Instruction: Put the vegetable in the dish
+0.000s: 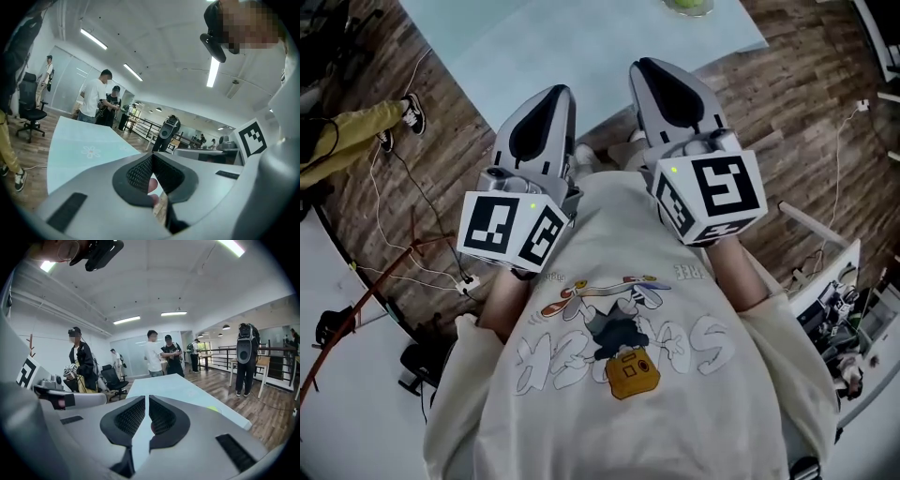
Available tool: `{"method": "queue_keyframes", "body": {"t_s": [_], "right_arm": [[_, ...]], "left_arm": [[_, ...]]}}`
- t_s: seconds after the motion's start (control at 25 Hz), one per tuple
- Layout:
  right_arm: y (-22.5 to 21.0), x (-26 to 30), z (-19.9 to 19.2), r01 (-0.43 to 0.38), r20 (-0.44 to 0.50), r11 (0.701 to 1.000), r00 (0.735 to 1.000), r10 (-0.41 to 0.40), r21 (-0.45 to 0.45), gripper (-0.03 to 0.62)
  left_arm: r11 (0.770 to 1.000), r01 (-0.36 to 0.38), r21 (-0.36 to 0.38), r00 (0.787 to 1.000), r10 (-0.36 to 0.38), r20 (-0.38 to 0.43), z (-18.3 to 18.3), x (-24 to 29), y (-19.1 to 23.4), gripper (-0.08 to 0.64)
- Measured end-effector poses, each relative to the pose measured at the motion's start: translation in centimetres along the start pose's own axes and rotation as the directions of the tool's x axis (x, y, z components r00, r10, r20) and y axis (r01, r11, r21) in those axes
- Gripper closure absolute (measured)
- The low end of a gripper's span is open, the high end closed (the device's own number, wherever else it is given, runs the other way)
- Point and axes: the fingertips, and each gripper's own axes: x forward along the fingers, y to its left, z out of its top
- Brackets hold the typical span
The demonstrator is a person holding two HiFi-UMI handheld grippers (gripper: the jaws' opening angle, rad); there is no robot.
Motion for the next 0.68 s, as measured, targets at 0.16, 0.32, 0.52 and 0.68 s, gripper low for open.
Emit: {"method": "queue_keyframes", "body": {"t_s": [0.16,0.32,0.52,0.68], "right_arm": [[-0.5,-1.1,-0.1,0.023,0.015,0.999,1.0,-0.022,-0.022,0.548],[-0.3,-1.2,0.0,0.025,0.022,0.999,0.999,-0.024,-0.021,0.548],[0.3,-1.0,0.2,0.025,0.029,0.999,0.999,-0.024,-0.029,0.549],[1.0,-1.0,0.1,0.023,0.028,0.999,0.999,-0.022,-0.029,0.549]], "left_arm": [[1.0,0.004,0.001,1.0,-0.004,0.007,0.0,0.5,-0.9,0.558],[1.0,0.002,-0.009,1.0,-0.001,0.013,0.1,0.4,-1.0,0.558],[1.0,-0.003,-0.019,1.0,0.003,0.013,0.0,0.1,-0.5,0.558],[1.0,0.017,-0.01,1.0,-0.017,0.013,0.1,-0.1,-0.5,0.558]]}}
